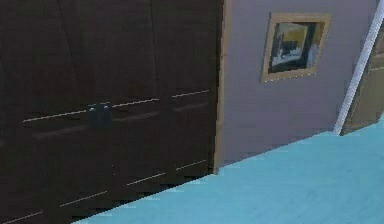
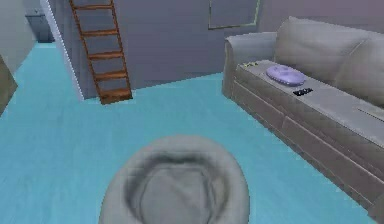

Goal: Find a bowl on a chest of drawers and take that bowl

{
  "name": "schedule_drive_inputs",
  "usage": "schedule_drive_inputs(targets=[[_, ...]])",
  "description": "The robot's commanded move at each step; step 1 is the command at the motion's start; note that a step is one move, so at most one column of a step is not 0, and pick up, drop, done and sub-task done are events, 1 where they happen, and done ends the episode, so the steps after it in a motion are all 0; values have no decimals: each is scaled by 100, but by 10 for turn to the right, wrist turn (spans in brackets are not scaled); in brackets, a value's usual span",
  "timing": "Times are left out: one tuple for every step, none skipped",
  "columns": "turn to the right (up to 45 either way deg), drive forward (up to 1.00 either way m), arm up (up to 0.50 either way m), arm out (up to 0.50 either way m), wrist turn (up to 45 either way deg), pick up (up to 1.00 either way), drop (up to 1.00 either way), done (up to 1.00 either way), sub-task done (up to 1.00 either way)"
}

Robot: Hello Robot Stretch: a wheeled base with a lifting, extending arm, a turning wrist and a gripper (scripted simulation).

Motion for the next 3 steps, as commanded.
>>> schedule_drive_inputs(targets=[[180, 0, 0, 0, 0, 0, 0, 0, 0], [0, 85, 0, 0, 0, 0, 0, 0, 0], [390, 0, 0, 0, 0, 0, 0, 0, 0]])
